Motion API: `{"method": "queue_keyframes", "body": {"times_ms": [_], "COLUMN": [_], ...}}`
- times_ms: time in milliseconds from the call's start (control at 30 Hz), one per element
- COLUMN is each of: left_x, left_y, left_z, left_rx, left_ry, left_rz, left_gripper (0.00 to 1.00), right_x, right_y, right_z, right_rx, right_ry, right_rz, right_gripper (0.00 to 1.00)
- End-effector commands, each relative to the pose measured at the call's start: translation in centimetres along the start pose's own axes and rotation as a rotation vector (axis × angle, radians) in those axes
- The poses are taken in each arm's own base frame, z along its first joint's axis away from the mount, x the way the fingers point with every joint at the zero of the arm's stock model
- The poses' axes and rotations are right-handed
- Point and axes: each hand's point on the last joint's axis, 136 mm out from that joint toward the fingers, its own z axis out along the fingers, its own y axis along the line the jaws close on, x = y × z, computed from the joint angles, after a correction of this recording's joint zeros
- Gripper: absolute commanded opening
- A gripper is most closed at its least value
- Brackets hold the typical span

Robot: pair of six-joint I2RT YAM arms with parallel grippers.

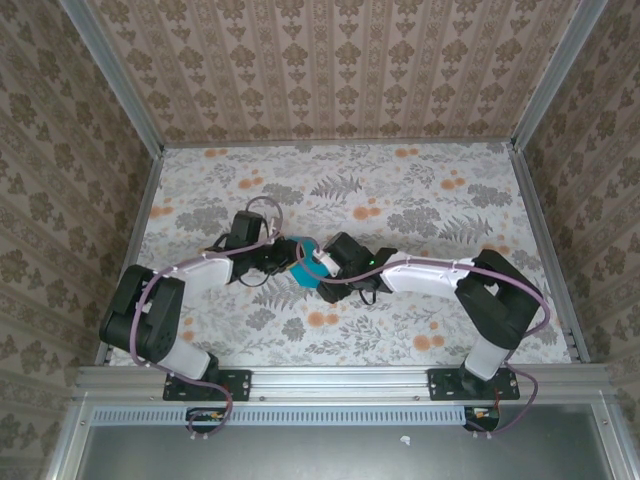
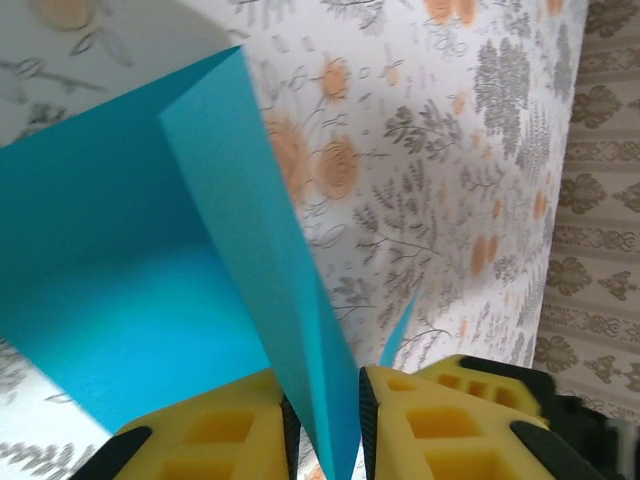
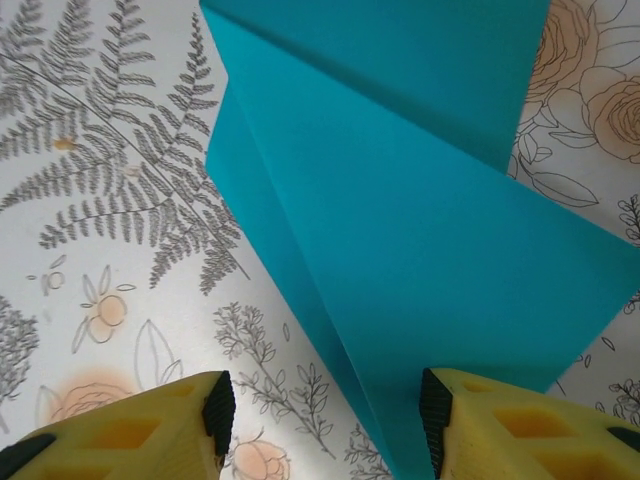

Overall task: Fold a paper plane with a square sheet of paper (fold left side to right side)
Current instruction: Fourth fold the wing at the center of the table.

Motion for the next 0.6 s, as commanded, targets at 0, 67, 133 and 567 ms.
{"method": "queue_keyframes", "body": {"times_ms": [0, 67, 133, 567], "left_x": [-0.7, -0.7, -0.6, -0.1], "left_y": [-1.8, -1.8, -1.8, -1.0], "left_z": [0.2, 0.2, 0.3, -0.4], "left_rx": [0.047, 0.044, 0.041, 0.001], "left_ry": [0.001, 0.004, 0.009, 0.011], "left_rz": [0.023, 0.022, 0.022, 0.021], "left_gripper": [0.24, 0.23, 0.23, 0.32], "right_x": [-1.7, -1.8, -1.7, -1.1], "right_y": [-0.4, -0.5, -0.7, -1.4], "right_z": [0.2, 0.4, 0.7, 1.7], "right_rx": [0.040, 0.049, 0.056, 0.096], "right_ry": [-0.039, -0.038, -0.029, 0.016], "right_rz": [-0.036, -0.036, -0.034, -0.010], "right_gripper": [0.53, 0.51, 0.49, 0.12]}}
